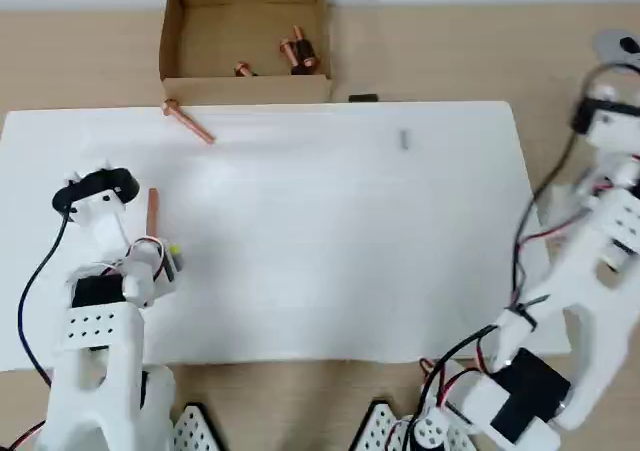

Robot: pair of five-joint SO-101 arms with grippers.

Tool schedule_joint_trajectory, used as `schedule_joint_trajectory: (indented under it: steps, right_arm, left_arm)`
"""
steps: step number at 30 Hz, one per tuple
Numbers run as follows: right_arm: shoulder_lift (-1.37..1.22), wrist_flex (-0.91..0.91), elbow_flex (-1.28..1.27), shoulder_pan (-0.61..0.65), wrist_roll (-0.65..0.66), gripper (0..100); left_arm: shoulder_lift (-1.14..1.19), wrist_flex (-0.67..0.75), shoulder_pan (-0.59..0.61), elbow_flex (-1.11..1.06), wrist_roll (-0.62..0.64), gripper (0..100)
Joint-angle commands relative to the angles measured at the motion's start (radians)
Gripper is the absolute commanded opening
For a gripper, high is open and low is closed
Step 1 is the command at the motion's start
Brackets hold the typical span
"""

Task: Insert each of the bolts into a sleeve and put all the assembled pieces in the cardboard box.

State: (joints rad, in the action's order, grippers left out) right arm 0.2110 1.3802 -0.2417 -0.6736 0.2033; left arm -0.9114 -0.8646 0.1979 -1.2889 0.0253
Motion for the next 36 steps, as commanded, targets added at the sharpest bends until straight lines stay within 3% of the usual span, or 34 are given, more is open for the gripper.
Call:
schedule_joint_trajectory:
  steps: [1,7,12,16,19,24,36]
  right_arm:
    - [-0.022,-0.061,-0.022,-0.074,0.064,10.5]
    - [-0.097,-0.026,-0.036,-0.028,0.172,10.5]
    - [0.008,0.104,-0.061,0.260,0.167,10.5]
    - [0.143,0.101,-0.177,0.483,0.150,10.5]
    - [0.231,0.058,-0.305,0.582,0.123,10.4]
    - [0.300,-0.101,-0.538,0.673,0.117,10.4]
    - [0.305,-0.410,-0.837,0.680,0.120,10.4]
  left_arm:
    - [-0.004,0.015,0.014,0.008,-0.003,19]
    - [-0.004,-0.029,0.014,0.025,-0.003,19]
    - [-0.004,-0.026,0.012,0.006,-0.009,19]
    - [-0.004,0.028,0.014,-0.023,-0.011,18]
    - [-0.004,0.032,0.011,-0.032,-0.012,14]
    - [-0.004,0.051,0.012,-0.054,-0.011,3]
    - [-0.005,0.044,0.014,-0.061,-0.009,2]
